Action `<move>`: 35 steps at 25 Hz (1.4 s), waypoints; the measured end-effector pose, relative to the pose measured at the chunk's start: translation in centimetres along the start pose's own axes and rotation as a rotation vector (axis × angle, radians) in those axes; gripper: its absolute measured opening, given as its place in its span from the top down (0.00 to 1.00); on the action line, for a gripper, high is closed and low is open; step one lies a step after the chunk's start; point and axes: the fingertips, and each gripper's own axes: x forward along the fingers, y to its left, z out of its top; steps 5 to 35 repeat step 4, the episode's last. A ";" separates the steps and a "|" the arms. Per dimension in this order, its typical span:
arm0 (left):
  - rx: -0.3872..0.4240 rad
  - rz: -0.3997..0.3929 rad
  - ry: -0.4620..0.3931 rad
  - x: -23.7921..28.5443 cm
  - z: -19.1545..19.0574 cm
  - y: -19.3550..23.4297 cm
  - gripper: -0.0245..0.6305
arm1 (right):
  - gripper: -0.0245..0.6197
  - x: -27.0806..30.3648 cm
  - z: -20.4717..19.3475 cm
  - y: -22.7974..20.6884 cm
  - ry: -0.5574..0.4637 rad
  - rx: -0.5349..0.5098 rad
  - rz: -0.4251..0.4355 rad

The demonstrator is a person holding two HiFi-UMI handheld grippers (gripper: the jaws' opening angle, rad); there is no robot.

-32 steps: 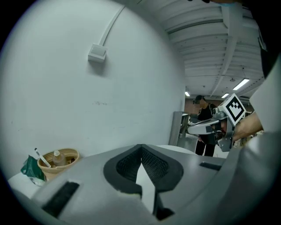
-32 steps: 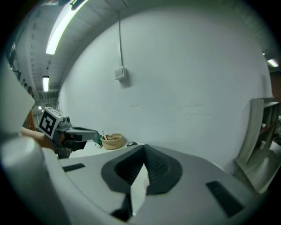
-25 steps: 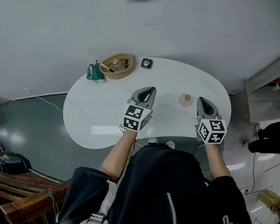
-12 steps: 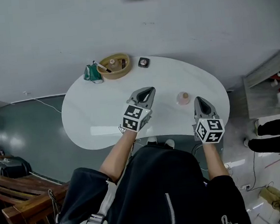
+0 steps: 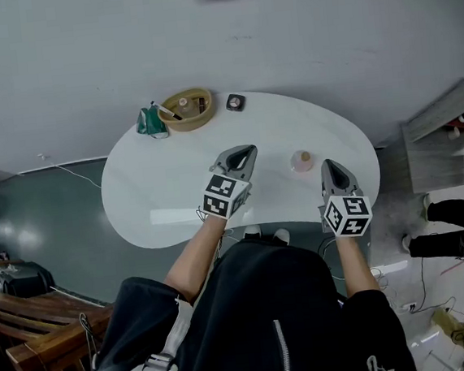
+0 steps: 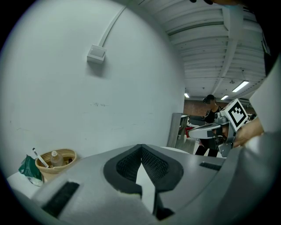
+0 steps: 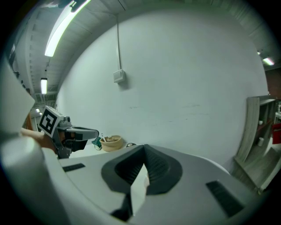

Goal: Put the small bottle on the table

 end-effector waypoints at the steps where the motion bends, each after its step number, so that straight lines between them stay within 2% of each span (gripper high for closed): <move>1: 0.000 -0.001 0.001 0.1 0.0 0.0 0.96 | 0.97 0.0 0.0 -0.1 0.000 0.001 -0.001; 35: 0.000 -0.003 0.002 0.3 -0.1 -0.1 0.96 | 0.97 0.0 -0.2 -0.3 0.002 0.003 -0.002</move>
